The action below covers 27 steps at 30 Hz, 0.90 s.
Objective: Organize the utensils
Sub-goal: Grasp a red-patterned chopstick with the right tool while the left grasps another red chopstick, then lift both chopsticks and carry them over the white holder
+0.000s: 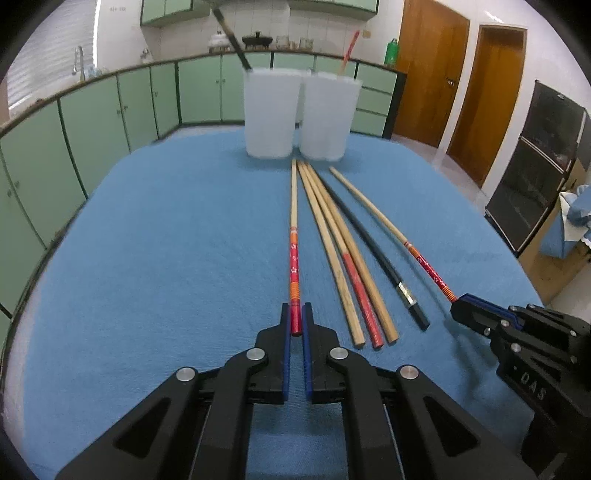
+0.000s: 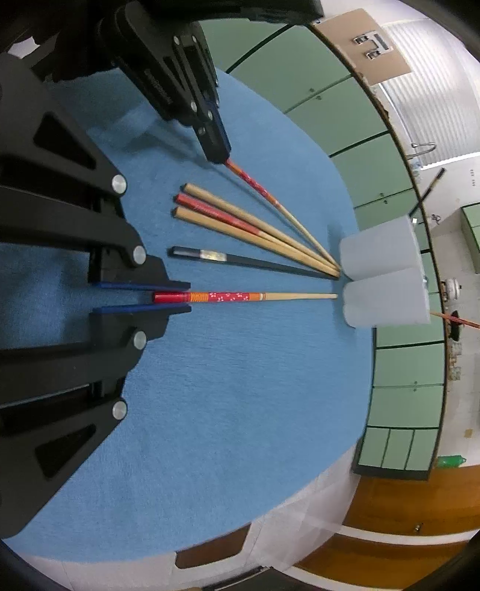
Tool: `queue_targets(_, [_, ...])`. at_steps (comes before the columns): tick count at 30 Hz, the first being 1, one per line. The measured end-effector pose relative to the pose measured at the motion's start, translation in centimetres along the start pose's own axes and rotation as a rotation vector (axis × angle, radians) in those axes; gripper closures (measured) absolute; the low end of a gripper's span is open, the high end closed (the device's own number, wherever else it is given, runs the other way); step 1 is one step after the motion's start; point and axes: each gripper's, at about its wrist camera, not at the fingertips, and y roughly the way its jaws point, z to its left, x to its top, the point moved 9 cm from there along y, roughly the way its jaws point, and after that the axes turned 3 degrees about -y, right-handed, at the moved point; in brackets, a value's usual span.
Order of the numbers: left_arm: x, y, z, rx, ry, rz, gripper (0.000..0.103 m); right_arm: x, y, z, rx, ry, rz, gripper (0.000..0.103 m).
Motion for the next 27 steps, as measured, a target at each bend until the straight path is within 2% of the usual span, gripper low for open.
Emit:
queue_targets(6, [3.3,-3.9,0.4,-0.005,0.0,-0.102,0.098,3.7,-3.5,-0.7,-0.005,-0.013,-0.089,0.098])
queue_targets(11, [7.6,-7.7,0.4,-0.03,-0.002,-0.216,0.098,7.5,-6.5,-0.9,0.001,-0.044,-0.17,0.098])
queue_targets(17, [12.9,-10.3,0.0,-0.071,0.024,-0.309,0.098,13.2,-9.6,-0.7,0.028,-0.09,-0.26,0.098])
queue_targets(22, [16.8,-10.7,-0.9,-0.098,0.059,-0.345,0.097,17.8,-10.5,-0.3,0.057,-0.132,-0.281,0.098])
queue_targets(27, [19.5,-9.2,-1.6,-0.122,0.066,-0.327,0.097,21.8,-9.8,-0.3,0.057,-0.162,-0.266,0.098])
